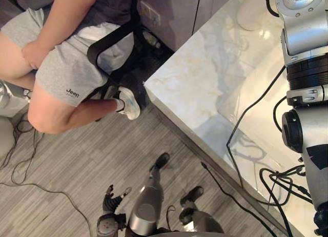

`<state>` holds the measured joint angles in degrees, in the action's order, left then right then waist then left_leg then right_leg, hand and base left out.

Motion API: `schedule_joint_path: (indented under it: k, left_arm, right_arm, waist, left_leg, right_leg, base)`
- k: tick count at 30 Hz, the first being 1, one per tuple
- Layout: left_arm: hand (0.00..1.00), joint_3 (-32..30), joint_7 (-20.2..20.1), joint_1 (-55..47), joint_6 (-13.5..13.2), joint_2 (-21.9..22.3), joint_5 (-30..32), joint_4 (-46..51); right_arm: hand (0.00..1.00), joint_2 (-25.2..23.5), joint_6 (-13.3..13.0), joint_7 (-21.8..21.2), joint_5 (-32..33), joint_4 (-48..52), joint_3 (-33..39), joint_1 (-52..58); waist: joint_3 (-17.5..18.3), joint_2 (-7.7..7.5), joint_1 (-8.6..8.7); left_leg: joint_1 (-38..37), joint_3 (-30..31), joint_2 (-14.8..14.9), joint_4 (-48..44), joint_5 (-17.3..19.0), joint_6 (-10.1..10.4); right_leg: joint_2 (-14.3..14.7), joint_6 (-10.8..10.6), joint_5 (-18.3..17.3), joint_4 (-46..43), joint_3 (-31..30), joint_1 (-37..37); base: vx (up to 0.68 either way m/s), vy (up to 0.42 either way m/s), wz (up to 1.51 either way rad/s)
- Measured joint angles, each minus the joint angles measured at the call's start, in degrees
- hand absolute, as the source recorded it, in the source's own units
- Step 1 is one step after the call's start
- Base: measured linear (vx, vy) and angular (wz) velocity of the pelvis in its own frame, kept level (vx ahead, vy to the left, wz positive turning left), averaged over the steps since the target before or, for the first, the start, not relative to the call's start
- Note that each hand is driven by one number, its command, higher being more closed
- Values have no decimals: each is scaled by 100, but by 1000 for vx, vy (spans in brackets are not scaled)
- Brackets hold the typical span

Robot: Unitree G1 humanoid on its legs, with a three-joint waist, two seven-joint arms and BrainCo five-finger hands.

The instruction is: Organize washtable

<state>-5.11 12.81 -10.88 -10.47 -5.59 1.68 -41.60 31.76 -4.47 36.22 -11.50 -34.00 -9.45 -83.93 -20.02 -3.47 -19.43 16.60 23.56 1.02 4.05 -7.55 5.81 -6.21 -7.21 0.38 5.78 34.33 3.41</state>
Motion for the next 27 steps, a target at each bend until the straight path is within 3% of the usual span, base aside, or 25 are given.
schedule_joint_path:
  k: [17, 27]
  left_arm:
    - [0, -1, 12, 0, 16, -40, -111, -10]
    - [0, -6, -52, -6, 57, -62, -103, -102]
  right_arm:
    - [0, -46, -8, -168, 299, -273, 110, 362]
    - [0, -4, -161, -300, 647, 233, 513, 371]
  waist:
    - [-61, -95, 38]
    - [-47, -118, 268]
  left_leg:
    - [-179, -165, 45, -1, 0, 0]
    - [-476, -83, 46, 71, 1, 0]
  right_leg:
    - [-1, 32, 21, -9, -169, -65]
    - [-13, 39, -27, -2, 35, -383]
  base:
    - [0, 20, -5]
    - [-12, 26, 5]
